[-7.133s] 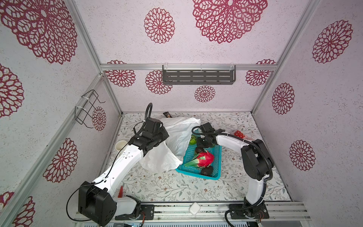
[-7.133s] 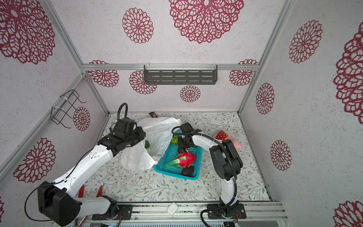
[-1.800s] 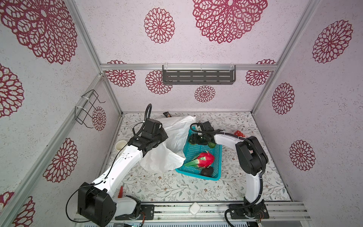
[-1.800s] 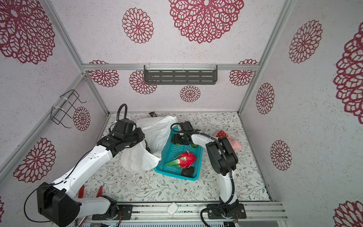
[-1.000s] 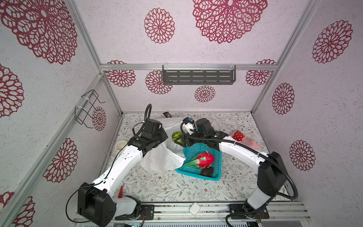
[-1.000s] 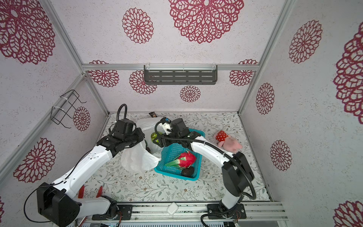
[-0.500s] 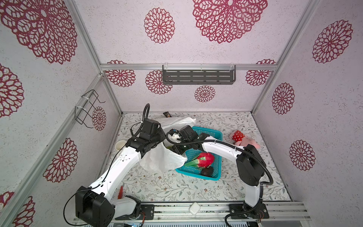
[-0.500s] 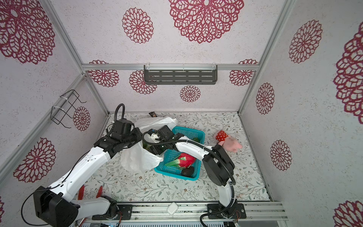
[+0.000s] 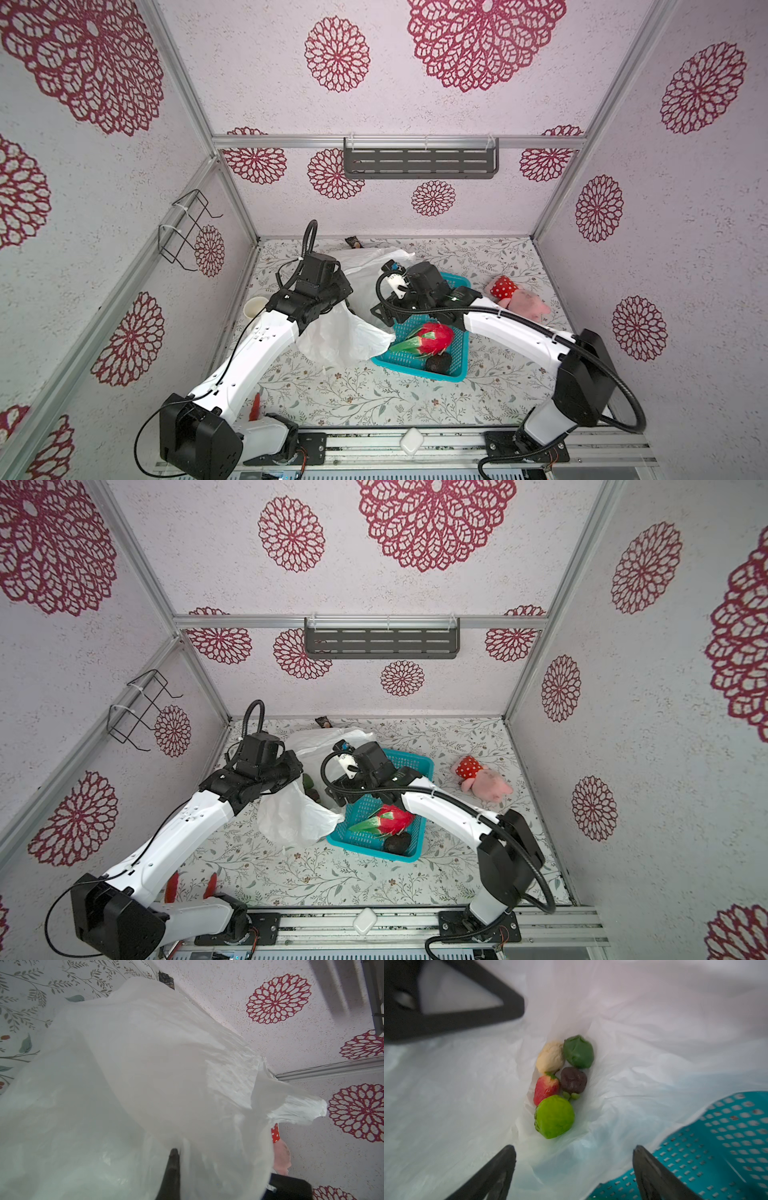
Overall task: Place the fruits into the plastic bag
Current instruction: Place the fruit in the plastic bag, then pick up the fruit from the bin.
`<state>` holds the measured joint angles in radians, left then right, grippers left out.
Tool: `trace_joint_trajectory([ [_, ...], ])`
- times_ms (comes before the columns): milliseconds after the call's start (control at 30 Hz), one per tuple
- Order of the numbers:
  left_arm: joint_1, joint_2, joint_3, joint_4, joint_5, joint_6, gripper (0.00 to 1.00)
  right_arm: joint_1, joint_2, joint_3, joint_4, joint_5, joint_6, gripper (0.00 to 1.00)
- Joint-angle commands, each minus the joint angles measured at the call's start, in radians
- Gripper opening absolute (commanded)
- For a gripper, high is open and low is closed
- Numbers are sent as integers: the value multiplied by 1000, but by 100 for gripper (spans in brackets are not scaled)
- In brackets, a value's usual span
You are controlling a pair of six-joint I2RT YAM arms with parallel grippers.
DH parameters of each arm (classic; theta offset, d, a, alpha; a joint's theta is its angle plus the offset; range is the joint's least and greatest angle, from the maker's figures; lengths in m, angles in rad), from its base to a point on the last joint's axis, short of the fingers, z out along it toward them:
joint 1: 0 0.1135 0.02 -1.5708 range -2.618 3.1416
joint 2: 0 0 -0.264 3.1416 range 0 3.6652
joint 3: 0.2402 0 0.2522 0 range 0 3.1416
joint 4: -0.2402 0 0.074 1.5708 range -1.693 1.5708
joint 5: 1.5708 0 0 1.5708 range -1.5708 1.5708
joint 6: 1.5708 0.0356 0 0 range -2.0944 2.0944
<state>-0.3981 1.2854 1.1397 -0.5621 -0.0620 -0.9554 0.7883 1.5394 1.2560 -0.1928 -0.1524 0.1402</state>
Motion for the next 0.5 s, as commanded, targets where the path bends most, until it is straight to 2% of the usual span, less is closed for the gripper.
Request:
trace_joint_trajectory([
  [0,5,-6,-12,12,-7,-14,0,-73,-138,-84,126,151,84,90],
  [100,6,-6,-15,14,-12,-11,0,-144,-240,-198,196,297,181,90],
  [200,5,-1,-14,18,-10,-13,0,-191,-246,-201,109,421,251,90],
  [467,5,6,-5,19,-1,-17,0,-233,63,63,-337,445,288,90],
])
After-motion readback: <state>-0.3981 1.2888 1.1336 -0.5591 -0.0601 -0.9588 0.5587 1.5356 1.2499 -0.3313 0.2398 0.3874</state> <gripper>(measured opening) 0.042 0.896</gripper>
